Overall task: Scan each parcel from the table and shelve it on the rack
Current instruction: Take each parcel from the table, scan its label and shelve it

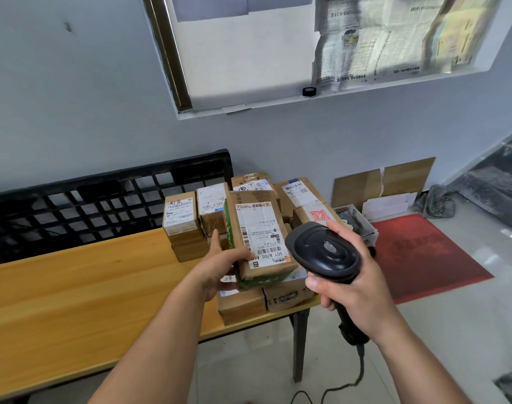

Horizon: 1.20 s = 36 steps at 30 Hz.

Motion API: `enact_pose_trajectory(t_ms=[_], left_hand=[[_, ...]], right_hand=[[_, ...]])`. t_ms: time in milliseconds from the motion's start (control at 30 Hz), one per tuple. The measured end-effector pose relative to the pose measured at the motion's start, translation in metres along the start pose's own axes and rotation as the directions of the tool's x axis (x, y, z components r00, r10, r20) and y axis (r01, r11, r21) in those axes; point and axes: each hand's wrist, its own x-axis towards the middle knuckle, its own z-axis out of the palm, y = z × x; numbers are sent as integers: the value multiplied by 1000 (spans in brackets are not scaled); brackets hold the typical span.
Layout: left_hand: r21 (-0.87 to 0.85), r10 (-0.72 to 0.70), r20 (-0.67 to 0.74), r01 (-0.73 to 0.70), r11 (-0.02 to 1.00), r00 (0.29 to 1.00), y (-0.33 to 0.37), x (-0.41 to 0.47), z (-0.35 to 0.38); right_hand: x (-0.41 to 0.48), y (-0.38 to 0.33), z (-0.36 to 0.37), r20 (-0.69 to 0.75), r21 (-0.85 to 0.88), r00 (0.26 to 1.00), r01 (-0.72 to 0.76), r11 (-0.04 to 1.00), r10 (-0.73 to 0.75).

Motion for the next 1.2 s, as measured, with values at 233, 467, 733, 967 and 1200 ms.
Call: enact_pose_trajectory(t_ms=[233,467,733,967,1200], left_hand=[[-172,237,-30,-238,956,971,-14,-21,-19],[13,479,-228,-489,872,848,-9,-41,-58],[202,572,-327,-535,820,753,-16,-58,-93],[253,584,-382,-527,811,716,-27,-74,-107],[260,567,-420,-504,823,709,-38,-88,-115]], right_hand=[[-3,-9,23,68,-5,998,18,1000,-17],[-5,-27,42,185,52,981,48,997,-57],[-11,-35,62,307,133,948,48,990,-88],[-20,-34,66,379,106,924,15,994,-54],[-28,-28,72,407,122,914,-49,991,-5]])
